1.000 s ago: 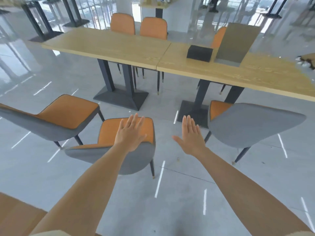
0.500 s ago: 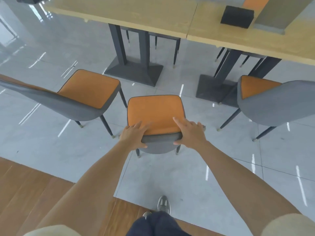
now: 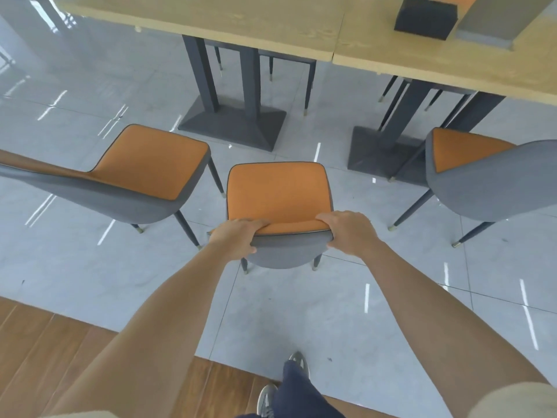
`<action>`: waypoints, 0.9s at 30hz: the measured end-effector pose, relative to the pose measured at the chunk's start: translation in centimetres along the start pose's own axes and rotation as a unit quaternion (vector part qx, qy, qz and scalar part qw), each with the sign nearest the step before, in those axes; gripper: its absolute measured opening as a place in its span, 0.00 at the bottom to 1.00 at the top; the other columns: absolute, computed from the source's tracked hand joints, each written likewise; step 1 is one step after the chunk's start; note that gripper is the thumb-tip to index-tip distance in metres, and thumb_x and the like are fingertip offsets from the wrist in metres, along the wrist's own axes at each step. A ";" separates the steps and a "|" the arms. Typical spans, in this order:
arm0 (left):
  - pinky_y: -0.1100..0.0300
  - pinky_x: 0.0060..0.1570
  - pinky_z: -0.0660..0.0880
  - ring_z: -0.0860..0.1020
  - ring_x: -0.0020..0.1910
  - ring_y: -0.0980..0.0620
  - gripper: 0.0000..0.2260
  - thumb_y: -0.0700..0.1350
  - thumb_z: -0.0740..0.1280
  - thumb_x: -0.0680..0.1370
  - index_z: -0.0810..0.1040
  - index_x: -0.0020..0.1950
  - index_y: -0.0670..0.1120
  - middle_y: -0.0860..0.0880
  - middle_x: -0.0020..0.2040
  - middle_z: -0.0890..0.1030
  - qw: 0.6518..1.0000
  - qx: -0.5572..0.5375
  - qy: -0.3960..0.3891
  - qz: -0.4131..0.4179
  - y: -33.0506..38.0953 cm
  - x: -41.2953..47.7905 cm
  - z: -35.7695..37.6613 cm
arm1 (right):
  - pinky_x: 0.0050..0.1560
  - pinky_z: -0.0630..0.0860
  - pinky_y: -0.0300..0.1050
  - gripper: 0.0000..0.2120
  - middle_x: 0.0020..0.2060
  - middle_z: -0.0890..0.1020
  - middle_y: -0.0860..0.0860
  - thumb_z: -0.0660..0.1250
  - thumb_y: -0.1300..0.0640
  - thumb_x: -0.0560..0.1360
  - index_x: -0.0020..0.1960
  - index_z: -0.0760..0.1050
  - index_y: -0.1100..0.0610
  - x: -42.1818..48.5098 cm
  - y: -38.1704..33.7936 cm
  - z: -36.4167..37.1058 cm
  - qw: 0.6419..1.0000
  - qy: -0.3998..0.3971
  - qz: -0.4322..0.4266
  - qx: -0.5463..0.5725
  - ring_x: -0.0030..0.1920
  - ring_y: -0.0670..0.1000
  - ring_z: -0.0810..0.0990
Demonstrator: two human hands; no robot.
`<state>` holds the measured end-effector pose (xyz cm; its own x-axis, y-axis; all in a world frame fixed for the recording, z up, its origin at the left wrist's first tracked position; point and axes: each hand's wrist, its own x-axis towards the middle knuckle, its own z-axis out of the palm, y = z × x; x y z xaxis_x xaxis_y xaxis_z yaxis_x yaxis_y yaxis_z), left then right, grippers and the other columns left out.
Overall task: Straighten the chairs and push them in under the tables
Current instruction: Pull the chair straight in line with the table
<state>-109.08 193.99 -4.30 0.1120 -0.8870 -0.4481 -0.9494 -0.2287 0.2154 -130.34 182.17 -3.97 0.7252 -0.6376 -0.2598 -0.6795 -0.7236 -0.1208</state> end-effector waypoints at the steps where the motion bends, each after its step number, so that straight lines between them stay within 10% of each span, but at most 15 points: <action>1: 0.49 0.55 0.74 0.74 0.61 0.42 0.28 0.44 0.65 0.76 0.59 0.74 0.56 0.47 0.65 0.74 1.000 0.001 0.002 0.001 -0.4 0.5 -0.5 | 0.46 0.72 0.46 0.22 0.54 0.80 0.51 0.69 0.57 0.70 0.63 0.71 0.50 0.7 -0.1 -0.3 1.000 -0.003 0.002 0.000 0.52 0.56 0.78; 27: 0.49 0.62 0.71 0.74 0.62 0.44 0.27 0.44 0.66 0.76 0.61 0.73 0.54 0.47 0.65 0.75 0.997 0.062 -0.004 0.045 -14.1 25.1 -16.3 | 0.39 0.68 0.44 0.17 0.50 0.79 0.52 0.67 0.54 0.74 0.61 0.70 0.53 27.9 2.7 -7.8 0.998 -0.019 0.050 0.018 0.49 0.57 0.78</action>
<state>-88.06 168.45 -4.46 0.0226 -0.8987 -0.4380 -0.9844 -0.0964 0.1470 -111.06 160.37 -4.06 0.6492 -0.6951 -0.3088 -0.7524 -0.6462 -0.1275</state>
